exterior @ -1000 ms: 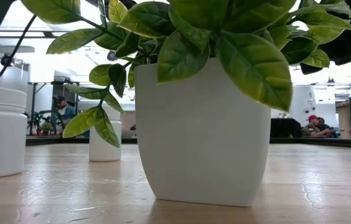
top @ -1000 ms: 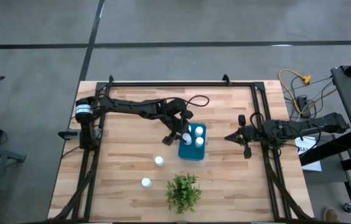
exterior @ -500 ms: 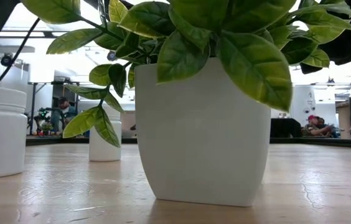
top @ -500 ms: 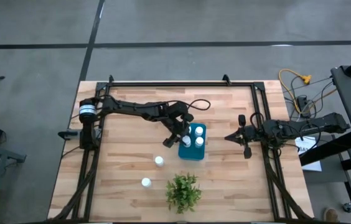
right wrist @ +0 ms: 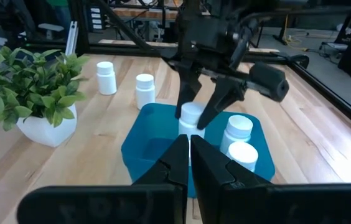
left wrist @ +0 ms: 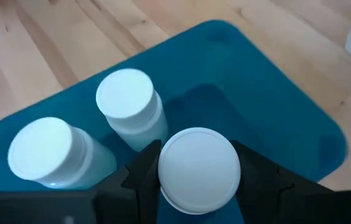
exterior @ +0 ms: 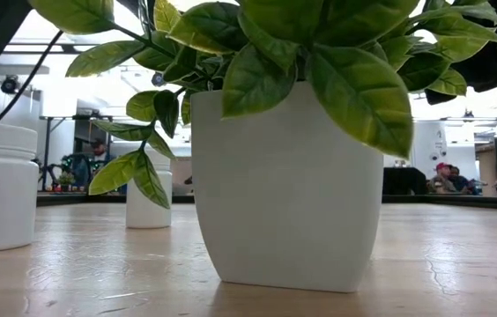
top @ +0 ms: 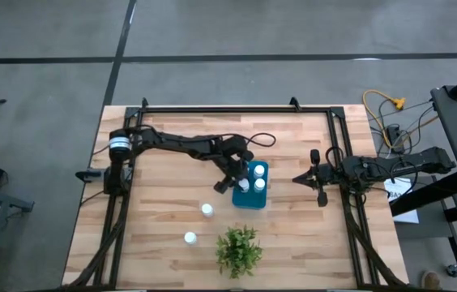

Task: Pick and place pill bottles into a basket
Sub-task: Put the white pill bottle into the blue bin

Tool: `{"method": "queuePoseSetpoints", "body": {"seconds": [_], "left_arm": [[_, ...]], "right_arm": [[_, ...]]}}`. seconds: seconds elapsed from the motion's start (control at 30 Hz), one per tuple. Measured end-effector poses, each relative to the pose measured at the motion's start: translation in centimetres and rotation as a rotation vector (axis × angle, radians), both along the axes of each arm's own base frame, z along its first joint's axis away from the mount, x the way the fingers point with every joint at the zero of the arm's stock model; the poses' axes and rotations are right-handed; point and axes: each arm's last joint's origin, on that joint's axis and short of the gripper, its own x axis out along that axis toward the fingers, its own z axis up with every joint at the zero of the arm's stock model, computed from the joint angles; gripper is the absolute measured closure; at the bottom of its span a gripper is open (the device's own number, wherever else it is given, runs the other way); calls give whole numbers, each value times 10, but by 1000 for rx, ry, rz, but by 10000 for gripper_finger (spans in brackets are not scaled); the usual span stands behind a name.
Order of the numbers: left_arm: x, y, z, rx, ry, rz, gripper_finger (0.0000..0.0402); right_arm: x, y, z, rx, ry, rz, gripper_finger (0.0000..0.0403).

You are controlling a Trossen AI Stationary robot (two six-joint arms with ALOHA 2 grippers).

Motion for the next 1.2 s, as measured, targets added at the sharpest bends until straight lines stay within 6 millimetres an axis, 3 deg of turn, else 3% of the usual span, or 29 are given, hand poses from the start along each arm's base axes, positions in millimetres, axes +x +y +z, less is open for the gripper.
{"method": "queuePoseSetpoints", "body": {"seconds": [0.2,0.77,1.2], "left_arm": [[3,1,-9,9,22,8,257],[2,2,-8,40,33,29,256],[1,2,-8,38,45,37,220]], "right_arm": [[0,0,0,2,0,0,394],[0,0,0,6,0,-1,394],[0,0,0,9,0,-2,394]]}}
